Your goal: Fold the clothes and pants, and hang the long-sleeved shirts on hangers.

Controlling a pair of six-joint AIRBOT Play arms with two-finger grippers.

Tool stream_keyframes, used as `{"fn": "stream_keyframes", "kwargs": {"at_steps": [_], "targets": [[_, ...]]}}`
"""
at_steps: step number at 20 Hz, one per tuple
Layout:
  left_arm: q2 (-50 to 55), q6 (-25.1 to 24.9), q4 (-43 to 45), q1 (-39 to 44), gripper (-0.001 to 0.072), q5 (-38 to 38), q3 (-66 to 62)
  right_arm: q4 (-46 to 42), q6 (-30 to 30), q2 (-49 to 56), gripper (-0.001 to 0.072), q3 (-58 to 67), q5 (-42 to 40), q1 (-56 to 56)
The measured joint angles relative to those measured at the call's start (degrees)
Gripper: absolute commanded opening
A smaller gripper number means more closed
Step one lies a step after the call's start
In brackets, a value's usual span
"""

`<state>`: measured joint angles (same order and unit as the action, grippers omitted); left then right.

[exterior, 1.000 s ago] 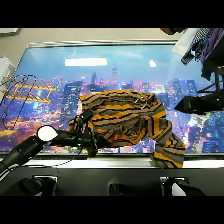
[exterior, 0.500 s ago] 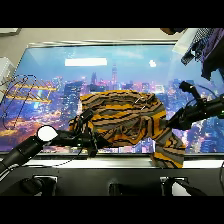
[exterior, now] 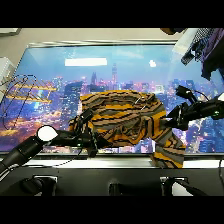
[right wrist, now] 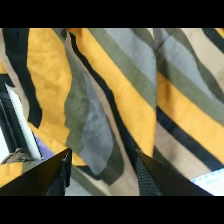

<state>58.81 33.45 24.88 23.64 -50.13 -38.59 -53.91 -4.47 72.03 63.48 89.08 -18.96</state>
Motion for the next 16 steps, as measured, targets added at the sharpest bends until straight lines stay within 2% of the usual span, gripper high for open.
{"fn": "stream_keyframes", "kwargs": {"at_steps": [11, 12, 15, 16], "targets": [[0.0, 0.0, 0.0, 0.0, 0.0022, 0.1, 0.0, 4.9, 1.9, 6.7, 0.0471, -0.1, 0.5, 0.0], [0.0, 0.0, 0.0, 0.0, 0.0022, 0.1, 0.0, 5.1, 2.0, 7.3, 0.045, -0.2, 0.7, 0.0], [0.0, 0.0, 0.0, 0.0, 0.0022, 0.2, 0.0, 6.2, 2.6, 8.6, 0.0323, -0.2, 0.9, 0.0], [0.0, 0.0, 0.1, 0.0, 0.0022, 0.2, 0.0, 6.3, 2.7, 9.1, 0.0248, -0.2, 1.1, 0.0]]}}
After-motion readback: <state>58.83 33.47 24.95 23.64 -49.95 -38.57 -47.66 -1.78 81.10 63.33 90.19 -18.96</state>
